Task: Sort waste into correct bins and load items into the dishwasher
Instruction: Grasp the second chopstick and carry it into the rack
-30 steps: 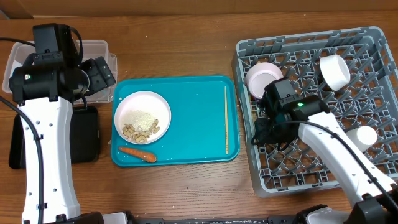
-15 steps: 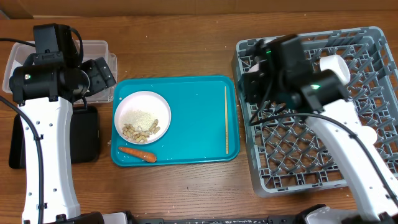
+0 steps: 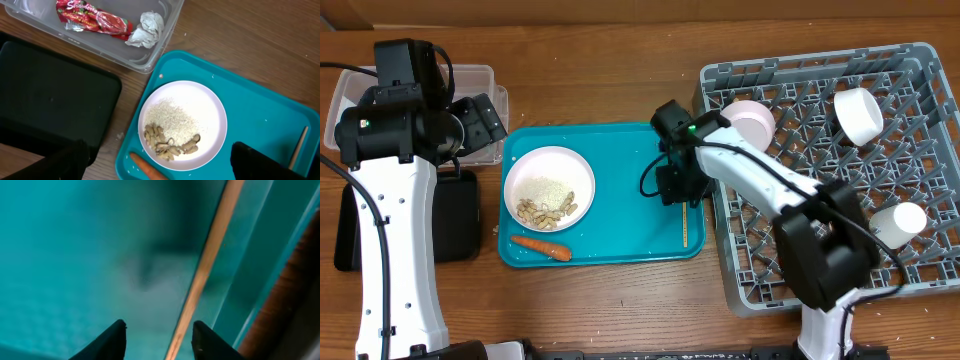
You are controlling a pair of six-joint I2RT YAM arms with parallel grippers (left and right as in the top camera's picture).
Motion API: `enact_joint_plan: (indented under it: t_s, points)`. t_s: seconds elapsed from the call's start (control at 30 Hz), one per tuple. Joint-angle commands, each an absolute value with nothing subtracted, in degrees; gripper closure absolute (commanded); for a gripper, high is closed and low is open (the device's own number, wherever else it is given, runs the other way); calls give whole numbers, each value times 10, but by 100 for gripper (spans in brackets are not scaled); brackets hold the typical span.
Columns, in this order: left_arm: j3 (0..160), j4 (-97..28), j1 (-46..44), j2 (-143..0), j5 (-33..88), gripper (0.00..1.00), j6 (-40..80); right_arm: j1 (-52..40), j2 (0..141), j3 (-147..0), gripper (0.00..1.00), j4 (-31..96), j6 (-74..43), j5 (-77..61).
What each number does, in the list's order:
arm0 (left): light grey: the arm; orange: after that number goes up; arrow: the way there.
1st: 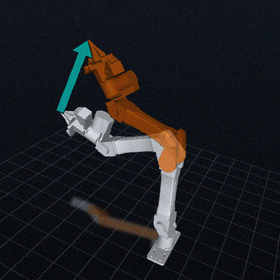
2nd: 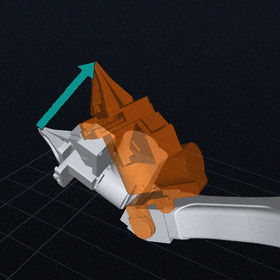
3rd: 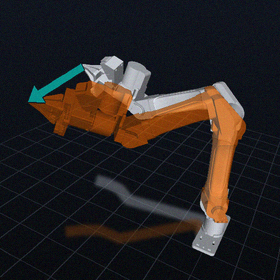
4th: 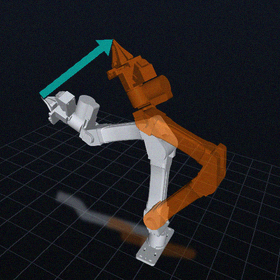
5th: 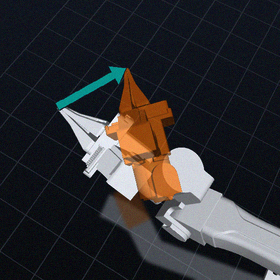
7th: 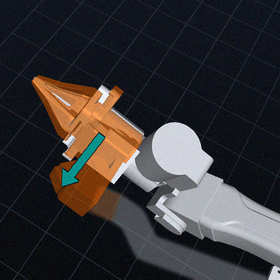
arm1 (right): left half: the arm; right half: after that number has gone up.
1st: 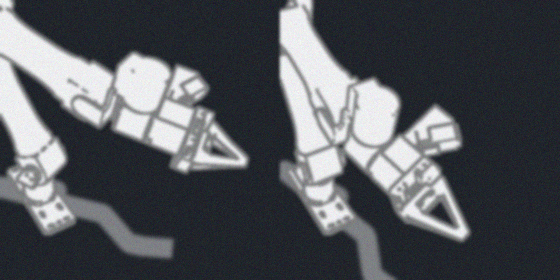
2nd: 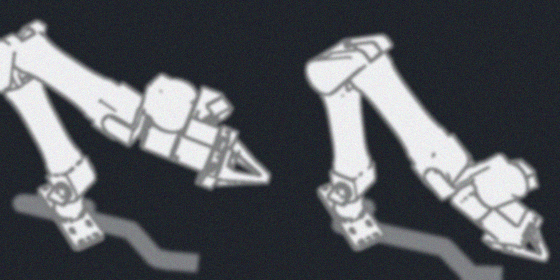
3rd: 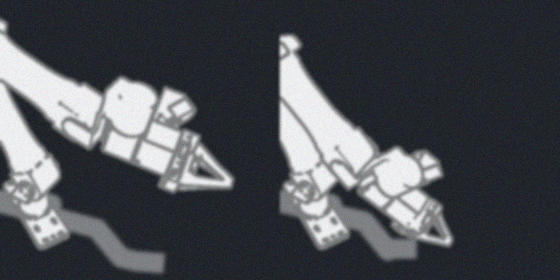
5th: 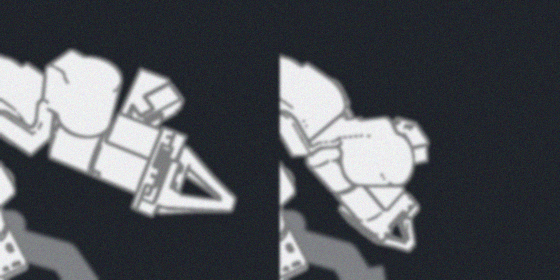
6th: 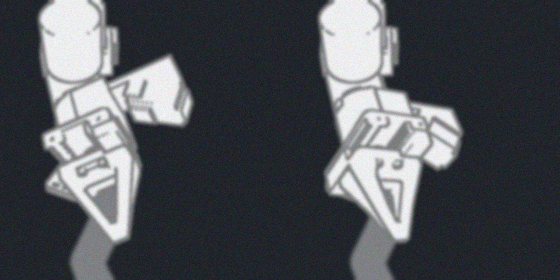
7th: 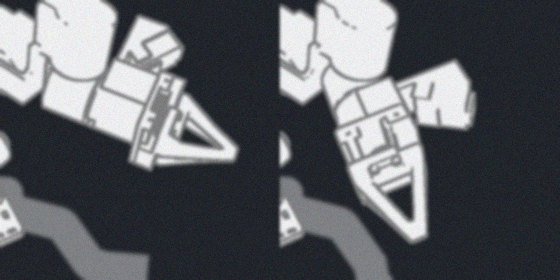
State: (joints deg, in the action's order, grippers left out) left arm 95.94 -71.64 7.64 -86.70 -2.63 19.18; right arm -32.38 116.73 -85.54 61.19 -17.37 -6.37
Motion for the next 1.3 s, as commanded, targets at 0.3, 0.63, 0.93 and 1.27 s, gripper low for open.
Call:
enact_joint_plan:
  t_s: [0.3, 0.63, 0.93, 1.27]
  points:
    - [961, -717, 79, -870, -30, 8, 194, -330, 1216, -855, 73, 609, -215, -30]
    - [961, -717, 79, -870, -30, 8, 193, -336, 1208, -876, 96, 647, -210, -36]
    - [961, -714, 79, -870, -30, 7, 193, -295, 1069, -1035, 96, 762, -117, -29]
    - [961, -713, 79, -870, -30, 8, 193, -188, 1000, -1003, 96, 868, -63, -1]
